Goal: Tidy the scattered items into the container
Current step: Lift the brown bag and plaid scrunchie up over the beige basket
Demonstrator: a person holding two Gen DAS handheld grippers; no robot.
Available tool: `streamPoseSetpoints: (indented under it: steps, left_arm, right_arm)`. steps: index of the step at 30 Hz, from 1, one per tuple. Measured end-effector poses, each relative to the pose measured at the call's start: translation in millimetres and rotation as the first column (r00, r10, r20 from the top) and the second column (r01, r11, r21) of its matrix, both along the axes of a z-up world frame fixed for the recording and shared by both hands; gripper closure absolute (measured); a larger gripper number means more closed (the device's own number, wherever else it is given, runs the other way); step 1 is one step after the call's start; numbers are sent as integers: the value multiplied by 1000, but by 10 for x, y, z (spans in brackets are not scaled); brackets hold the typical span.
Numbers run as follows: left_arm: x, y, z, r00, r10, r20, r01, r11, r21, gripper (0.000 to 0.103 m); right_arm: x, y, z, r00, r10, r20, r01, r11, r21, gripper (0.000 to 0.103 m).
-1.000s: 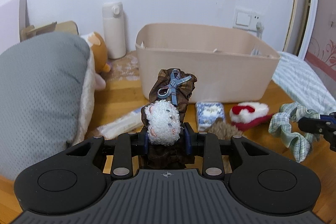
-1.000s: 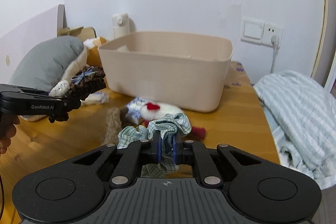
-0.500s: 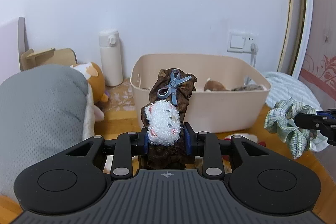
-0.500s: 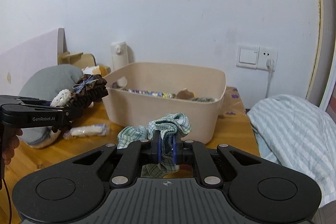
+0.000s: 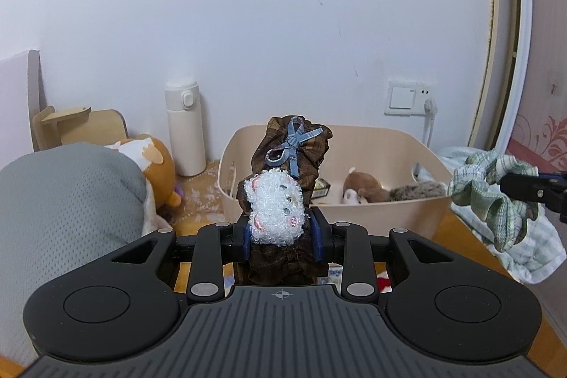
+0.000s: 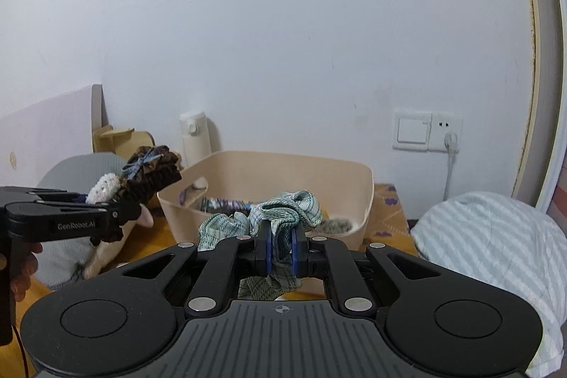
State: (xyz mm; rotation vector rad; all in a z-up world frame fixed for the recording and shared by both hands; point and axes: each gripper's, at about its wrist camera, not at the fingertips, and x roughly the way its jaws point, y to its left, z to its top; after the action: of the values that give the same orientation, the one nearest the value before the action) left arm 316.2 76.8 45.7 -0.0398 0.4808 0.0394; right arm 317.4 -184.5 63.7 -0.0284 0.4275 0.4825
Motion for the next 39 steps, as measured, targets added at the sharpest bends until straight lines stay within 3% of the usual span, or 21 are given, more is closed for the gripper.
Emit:
streamPoseSetpoints:
  steps: [18,31,39]
  left_arm:
    - [557,-43,76,1000,10,15,-10,1000,4,72]
    - [1153,91,-146,997,20,-70,-21,1000,-17,72]
    - [1400,56,-306,995,27,-96,-25,999,22,72]
  right_arm:
    - [519,190,258,999,-18,43,17,1000,26,94]
    - [1096,454,24,999,-30,-28,29,999,-38,94]
    - [1322,514,-165,997,-40,-72,35,997,-67,94]
